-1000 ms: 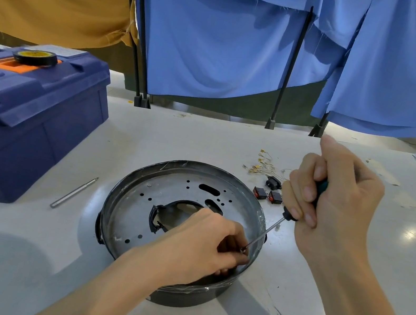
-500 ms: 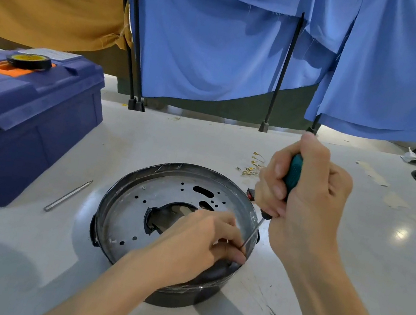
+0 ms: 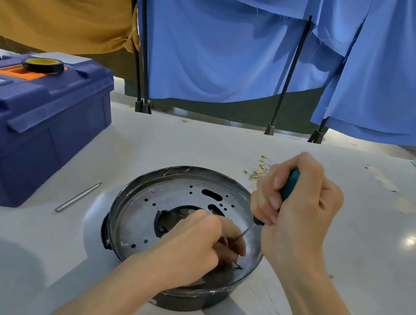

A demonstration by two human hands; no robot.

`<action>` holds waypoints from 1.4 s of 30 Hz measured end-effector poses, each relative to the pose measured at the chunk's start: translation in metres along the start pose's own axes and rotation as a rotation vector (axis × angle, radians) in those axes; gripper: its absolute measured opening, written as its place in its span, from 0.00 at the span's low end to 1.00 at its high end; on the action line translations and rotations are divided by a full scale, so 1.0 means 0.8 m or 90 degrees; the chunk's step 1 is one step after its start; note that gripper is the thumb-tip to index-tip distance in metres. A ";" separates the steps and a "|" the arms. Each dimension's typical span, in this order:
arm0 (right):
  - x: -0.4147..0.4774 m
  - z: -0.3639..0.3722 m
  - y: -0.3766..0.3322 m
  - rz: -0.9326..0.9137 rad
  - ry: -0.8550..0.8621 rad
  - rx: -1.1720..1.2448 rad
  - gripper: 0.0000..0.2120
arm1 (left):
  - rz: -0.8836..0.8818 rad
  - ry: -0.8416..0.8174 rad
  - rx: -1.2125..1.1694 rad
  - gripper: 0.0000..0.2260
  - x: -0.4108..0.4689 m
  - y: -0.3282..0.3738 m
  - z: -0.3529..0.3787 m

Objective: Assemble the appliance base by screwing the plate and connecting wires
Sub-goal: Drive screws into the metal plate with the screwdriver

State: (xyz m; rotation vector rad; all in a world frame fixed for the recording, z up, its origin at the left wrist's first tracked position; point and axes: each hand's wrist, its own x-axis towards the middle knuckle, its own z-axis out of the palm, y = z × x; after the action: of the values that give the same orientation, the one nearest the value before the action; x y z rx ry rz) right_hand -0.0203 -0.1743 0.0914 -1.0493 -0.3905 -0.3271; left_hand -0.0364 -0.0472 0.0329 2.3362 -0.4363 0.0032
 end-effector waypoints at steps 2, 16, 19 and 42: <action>0.008 -0.006 -0.007 0.005 0.023 0.008 0.23 | -0.001 0.001 -0.017 0.10 0.002 0.001 0.002; 0.021 -0.015 -0.015 -0.010 0.101 -0.010 0.21 | 0.053 -0.001 -0.008 0.06 0.015 0.003 0.010; 0.021 -0.014 -0.014 -0.020 0.110 -0.020 0.22 | 0.053 -0.005 -0.009 0.05 0.015 0.005 0.010; 0.017 -0.015 -0.021 -0.049 0.152 -0.088 0.17 | 0.136 -0.004 0.183 0.07 0.022 0.019 0.009</action>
State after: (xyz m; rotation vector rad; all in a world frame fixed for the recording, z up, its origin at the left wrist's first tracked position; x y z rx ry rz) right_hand -0.0141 -0.1938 0.1052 -1.1170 -0.1954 -0.5484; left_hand -0.0251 -0.0677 0.0401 2.5572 -0.7273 0.1701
